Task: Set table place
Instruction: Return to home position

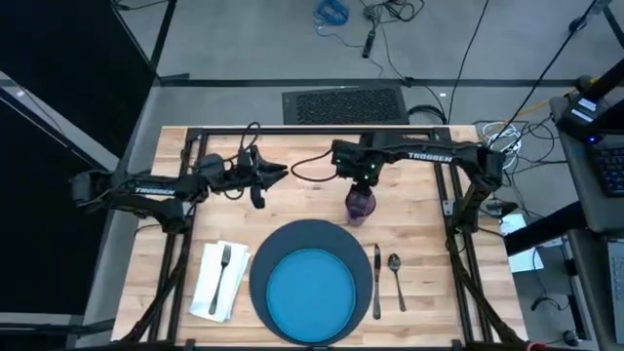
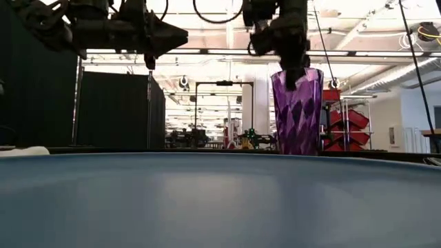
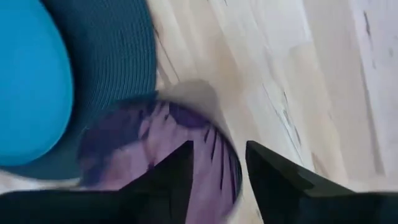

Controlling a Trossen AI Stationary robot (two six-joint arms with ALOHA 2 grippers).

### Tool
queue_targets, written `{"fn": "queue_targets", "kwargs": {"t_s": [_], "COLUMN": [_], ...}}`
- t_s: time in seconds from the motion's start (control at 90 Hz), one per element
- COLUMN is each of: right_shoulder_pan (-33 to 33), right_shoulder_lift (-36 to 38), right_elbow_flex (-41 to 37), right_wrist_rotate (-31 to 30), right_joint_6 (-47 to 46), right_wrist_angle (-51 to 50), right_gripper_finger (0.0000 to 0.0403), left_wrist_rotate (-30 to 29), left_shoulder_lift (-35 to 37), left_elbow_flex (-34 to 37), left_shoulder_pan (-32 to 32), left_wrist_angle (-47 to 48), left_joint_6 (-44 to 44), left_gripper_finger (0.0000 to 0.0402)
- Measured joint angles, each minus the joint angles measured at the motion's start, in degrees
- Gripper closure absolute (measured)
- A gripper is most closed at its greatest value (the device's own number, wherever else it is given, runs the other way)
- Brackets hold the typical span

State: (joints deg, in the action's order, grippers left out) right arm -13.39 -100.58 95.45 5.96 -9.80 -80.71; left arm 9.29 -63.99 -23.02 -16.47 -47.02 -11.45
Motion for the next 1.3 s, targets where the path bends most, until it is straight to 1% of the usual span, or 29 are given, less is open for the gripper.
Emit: {"fn": "queue_targets", "kwargs": {"t_s": [0.122,0.244,0.389,0.444,0.511,0.567,0.611,0.733,0.833,0.944,1.022,1.089,1.189,1.3], "right_shoulder_pan": [0.73,2.91,7.0,8.97,11.28,13.01,14.33,16.39,16.87,16.87,16.87,16.87,16.25,14.36], "right_shoulder_lift": [2.78,8.79,18.86,23.82,30.54,36.91,42.41,58.12,69.43,77.9,80.99,81.57,80.27,77.08], "right_elbow_flex": [3.16,3.38,2.47,1.36,-1.26,-5.21,-9.62,-26.44,-41.86,-55.22,-61.35,-64.93,-68.48,-71.14], "right_wrist_rotate": [-0.02,0.01,-0.35,-1.47,-3.51,-5.07,-6.26,-7.61,-7.18,-5.36,-3.48,-3.02,-2.99,-2.95], "right_joint_6": [0.1,0.39,-0.41,-0.74,-1.34,-1.7,-2.33,-4.78,-6.26,-7.57,-6.98,-5.31,-2.75,-1.27], "right_wrist_angle": [-3.97,-4.11,-2.99,-0.2,5.05,11.03,16.27,32.96,44.03,53.88,62.14,67.5,74.31,81.13], "right_gripper_finger": [0.0263,0.0264,0.0264,0.0264,0.0264,0.0264,0.0264,0.0264,0.0264,0.0264,0.0264,0.0264,0.0264,0.0264], "left_wrist_rotate": [0.08,0.08,0.09,0.0,-1.43,-3.9,-6.96,-16.12,-20.47,-25.01,-29.37,-31.41,-31.44,-31.56], "left_shoulder_lift": [0.02,0.03,1.53,3.09,5.9,9.44,13.0,23.94,32.72,42.83,48.19,50.55,50.42,47.57], "left_elbow_flex": [-0.01,-0.01,-0.01,-0.01,-0.01,-0.01,-0.01,0.32,3.75,9.11,13.28,17.07,18.87,18.87], "left_shoulder_pan": [0.0,0.0,0.14,0.58,1.49,2.51,3.44,6.69,9.18,10.31,10.36,10.34,10.34,10.34], "left_wrist_angle": [-0.08,-0.08,0.32,1.33,5.0,9.51,13.8,24.51,25.41,24.62,23.78,21.85,19.05,17.91], "left_joint_6": [0.05,0.3,0.41,1.27,2.49,3.62,4.66,6.82,7.86,7.4,5.71,4.62,4.28,4.29], "left_gripper_finger": [0.0334,0.0334,0.0334,0.0334,0.0334,0.0334,0.0334,0.0334,0.0334,0.0334,0.0334,0.0334,0.0334,0.0334]}}
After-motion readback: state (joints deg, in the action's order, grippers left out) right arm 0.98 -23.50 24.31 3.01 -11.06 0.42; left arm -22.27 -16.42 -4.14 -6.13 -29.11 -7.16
